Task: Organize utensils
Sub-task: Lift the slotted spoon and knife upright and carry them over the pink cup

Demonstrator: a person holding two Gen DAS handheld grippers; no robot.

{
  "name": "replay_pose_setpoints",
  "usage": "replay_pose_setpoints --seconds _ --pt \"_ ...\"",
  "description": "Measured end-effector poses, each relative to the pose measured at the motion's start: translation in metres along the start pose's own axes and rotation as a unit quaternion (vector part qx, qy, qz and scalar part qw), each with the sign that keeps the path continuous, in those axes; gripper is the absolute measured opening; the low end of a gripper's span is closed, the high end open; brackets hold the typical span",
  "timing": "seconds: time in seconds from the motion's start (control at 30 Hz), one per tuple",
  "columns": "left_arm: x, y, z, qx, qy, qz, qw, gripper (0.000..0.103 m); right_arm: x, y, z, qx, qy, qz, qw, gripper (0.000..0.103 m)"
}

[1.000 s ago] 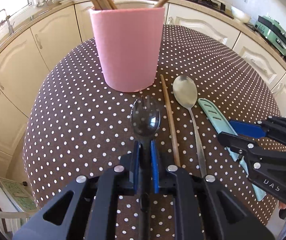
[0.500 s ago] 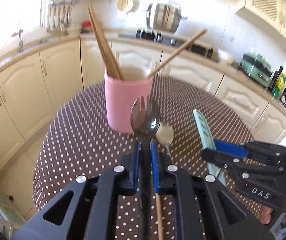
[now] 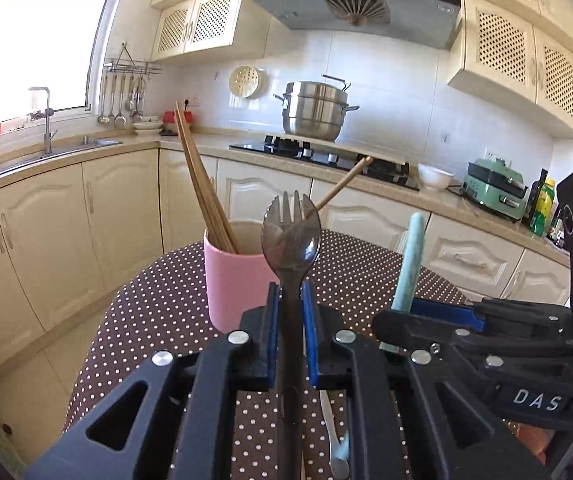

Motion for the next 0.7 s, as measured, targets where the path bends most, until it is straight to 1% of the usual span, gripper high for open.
replay_pose_setpoints --seconds 0.37,0.7 --pt "-0.019 0.025 -0.012 0.051 -0.010 0.028 0.9983 0.011 -0.021 0.051 -0.009 0.054 0.016 0.025 0.998 0.026" --pt "-0.042 0.063 -0.021 0.128 -0.021 0.062 0.9897 0.011 -0.033 0.100 -0.024 0.107 0.016 0.050 0.993 0.026"
Point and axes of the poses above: each gripper's, at about its wrist camera, not at the fingertips, and z roughly against the way its jaws point, x to its right, y to its top, the point moved 2 cm from there along -z, roughly the way its jaws point, and after that the axes turned 8 degrees about x, right-handed, at the moved point
